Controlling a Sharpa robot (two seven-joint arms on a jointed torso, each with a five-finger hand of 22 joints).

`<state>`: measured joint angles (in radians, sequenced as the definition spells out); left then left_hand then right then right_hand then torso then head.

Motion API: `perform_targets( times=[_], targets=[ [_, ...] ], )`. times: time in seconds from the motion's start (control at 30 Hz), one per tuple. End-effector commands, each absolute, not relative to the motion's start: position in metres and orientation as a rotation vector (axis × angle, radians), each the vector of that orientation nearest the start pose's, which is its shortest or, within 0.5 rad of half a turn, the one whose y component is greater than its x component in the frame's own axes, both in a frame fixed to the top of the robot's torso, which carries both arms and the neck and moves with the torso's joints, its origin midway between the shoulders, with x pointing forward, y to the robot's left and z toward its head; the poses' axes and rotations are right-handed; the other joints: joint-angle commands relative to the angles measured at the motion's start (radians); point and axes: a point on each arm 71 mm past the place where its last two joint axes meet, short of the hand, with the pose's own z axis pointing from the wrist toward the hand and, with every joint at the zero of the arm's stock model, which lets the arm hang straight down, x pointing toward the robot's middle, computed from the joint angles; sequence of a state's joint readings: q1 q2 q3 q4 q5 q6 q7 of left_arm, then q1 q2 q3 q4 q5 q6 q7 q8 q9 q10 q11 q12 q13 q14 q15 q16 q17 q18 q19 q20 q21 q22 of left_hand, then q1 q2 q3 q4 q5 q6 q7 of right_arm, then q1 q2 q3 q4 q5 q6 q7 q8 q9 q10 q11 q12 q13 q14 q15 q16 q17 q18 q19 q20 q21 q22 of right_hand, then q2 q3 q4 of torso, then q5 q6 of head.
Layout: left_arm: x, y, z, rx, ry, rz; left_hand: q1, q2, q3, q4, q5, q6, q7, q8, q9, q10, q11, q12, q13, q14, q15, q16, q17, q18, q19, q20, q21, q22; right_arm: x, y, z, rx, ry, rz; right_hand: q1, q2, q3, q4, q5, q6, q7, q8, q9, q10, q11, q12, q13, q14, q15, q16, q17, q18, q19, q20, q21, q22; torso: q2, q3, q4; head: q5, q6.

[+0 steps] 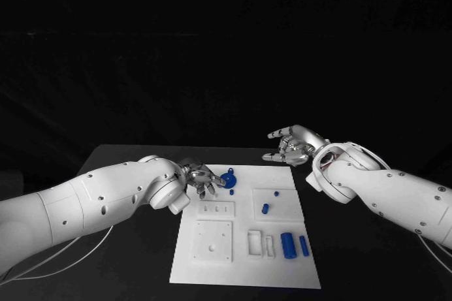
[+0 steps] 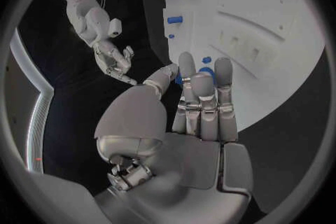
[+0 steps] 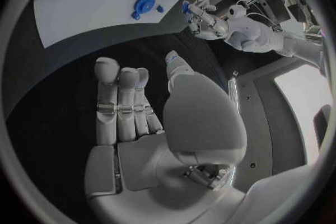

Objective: Assemble the parts on the task board

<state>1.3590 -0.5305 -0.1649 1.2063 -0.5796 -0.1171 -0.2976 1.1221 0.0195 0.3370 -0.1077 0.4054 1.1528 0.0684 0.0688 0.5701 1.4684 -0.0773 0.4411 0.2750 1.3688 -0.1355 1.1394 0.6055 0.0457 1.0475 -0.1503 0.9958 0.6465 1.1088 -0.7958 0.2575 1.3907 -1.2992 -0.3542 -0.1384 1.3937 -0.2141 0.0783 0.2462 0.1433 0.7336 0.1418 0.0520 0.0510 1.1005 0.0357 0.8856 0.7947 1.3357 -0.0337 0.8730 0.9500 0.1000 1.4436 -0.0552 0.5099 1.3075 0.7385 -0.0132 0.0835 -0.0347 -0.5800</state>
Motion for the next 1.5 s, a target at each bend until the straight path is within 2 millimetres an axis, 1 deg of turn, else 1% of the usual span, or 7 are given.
perform_targets(
  times=[0.03, 0.2, 0.3, 0.4, 0.73, 1.17, 1.5],
  targets=[
    [0.543, 0.138, -0.196, -0.525, 2.189, -0.703, -0.003, 0.006, -0.006, 0.001, 0.002, 0.124, -0.100, 0.002, 0.495, 0.044, -0.009, 0.031, 0.014, 0.014, -0.002, 0.027, 0.034, -0.018, 0.013, -0.003, -0.008, 0.012, 0.532, -0.235, -0.126, 0.291, 1.454, 0.737, -0.011, 0.003, 0.000, -0.010, 0.007, 0.011, 0.000, 0.000, 0.001, -0.004, -0.003, 0.008, -0.010, 0.001, -0.005, 0.004, -0.006, 0.017, 0.009, -0.002, -0.009, 0.054, 0.001, -0.0022, 0.0016, 0.003, -0.010],
    [0.542, 0.133, -0.200, -0.498, 2.216, -0.645, -0.022, 0.007, 0.002, -0.017, 0.033, 0.141, -0.103, -0.001, 0.541, 0.045, -0.004, 0.055, 0.015, 0.019, -0.002, 0.042, 0.078, -0.017, 0.017, -0.002, -0.022, 0.033, 0.532, -0.230, -0.123, 0.299, 1.448, 0.751, -0.012, 0.005, 0.001, -0.011, 0.015, 0.011, 0.000, 0.000, 0.001, -0.004, -0.004, 0.009, -0.012, 0.000, -0.005, 0.004, -0.007, 0.017, 0.009, -0.002, -0.014, 0.053, 0.001, -0.0033, 0.0018, 0.006, -0.022],
    [0.541, 0.129, -0.205, -0.464, 2.234, -0.619, -0.028, -0.011, 0.012, -0.035, 0.107, 0.152, -0.104, -0.001, 0.541, 0.047, 0.000, 0.054, 0.008, 0.022, 0.000, 0.031, 0.078, -0.014, 0.020, 0.001, -0.030, 0.037, 0.533, -0.228, -0.121, 0.303, 1.449, 0.757, -0.013, 0.005, 0.001, -0.011, 0.016, 0.011, 0.000, 0.000, 0.001, -0.004, -0.004, 0.009, -0.013, 0.000, -0.005, 0.004, -0.007, 0.017, 0.010, -0.002, -0.013, 0.053, 0.000, -0.0041, 0.0016, 0.006, -0.025],
    [0.540, 0.125, -0.211, -0.440, 2.244, -0.591, -0.037, -0.022, 0.020, -0.048, 0.132, 0.169, -0.107, -0.003, 0.529, 0.047, -0.002, 0.072, 0.002, 0.034, 0.001, 0.032, 0.104, -0.009, 0.027, 0.005, -0.036, 0.045, 0.533, -0.228, -0.121, 0.309, 1.452, 0.758, -0.015, 0.005, 0.001, -0.011, 0.019, 0.011, 0.000, 0.000, 0.001, -0.004, -0.004, 0.010, -0.014, 0.000, -0.005, 0.004, -0.007, 0.017, 0.010, -0.002, -0.014, 0.054, -0.001, -0.0044, 0.0019, 0.000, -0.032],
    [0.540, 0.113, -0.220, -0.403, 2.269, -0.555, -0.047, -0.015, 0.013, -0.057, 0.133, 0.202, -0.113, -0.002, 0.502, 0.047, -0.003, 0.107, -0.022, 0.058, 0.005, 0.029, 0.170, -0.007, 0.046, 0.011, -0.075, 0.099, 0.533, -0.224, -0.122, 0.316, 1.466, 0.764, -0.017, 0.009, -0.014, -0.010, 0.081, 0.015, -0.001, 0.000, 0.001, -0.004, -0.005, 0.013, -0.019, 0.000, -0.006, 0.006, -0.009, 0.016, 0.013, -0.003, -0.015, 0.055, 0.002, -0.0013, -0.0014, 0.004, -0.038],
    [0.538, 0.110, -0.223, -0.391, 2.280, -0.539, -0.058, -0.001, 0.006, -0.043, 0.129, 0.232, -0.126, 0.004, 0.580, 0.046, -0.010, 0.171, -0.016, 0.074, 0.002, 0.101, 0.264, -0.003, 0.066, 0.013, -0.099, 0.175, 0.534, -0.223, -0.123, 0.324, 1.478, 0.763, -0.018, 0.010, -0.015, -0.012, 0.092, 0.016, -0.001, 0.000, 0.001, -0.005, -0.005, 0.013, -0.021, 0.000, -0.006, 0.006, -0.009, 0.016, 0.014, -0.003, -0.015, 0.055, 0.001, -0.0019, 0.0003, 0.003, -0.044],
    [0.537, 0.113, -0.225, -0.369, 2.314, -0.514, -0.076, 0.033, 0.006, -0.031, 0.097, 0.246, -0.130, 0.004, 0.617, 0.047, -0.012, 0.201, -0.025, 0.076, 0.002, 0.138, 0.290, 0.006, 0.072, 0.021, -0.106, 0.224, 0.534, -0.224, -0.124, 0.332, 1.488, 0.758, -0.019, 0.010, -0.015, -0.012, 0.097, 0.016, -0.001, 0.000, 0.001, -0.005, -0.005, 0.013, -0.021, 0.000, -0.006, 0.007, -0.009, 0.016, 0.014, -0.003, -0.016, 0.055, 0.001, -0.0017, 0.0002, 0.004, -0.048]
  ],
)
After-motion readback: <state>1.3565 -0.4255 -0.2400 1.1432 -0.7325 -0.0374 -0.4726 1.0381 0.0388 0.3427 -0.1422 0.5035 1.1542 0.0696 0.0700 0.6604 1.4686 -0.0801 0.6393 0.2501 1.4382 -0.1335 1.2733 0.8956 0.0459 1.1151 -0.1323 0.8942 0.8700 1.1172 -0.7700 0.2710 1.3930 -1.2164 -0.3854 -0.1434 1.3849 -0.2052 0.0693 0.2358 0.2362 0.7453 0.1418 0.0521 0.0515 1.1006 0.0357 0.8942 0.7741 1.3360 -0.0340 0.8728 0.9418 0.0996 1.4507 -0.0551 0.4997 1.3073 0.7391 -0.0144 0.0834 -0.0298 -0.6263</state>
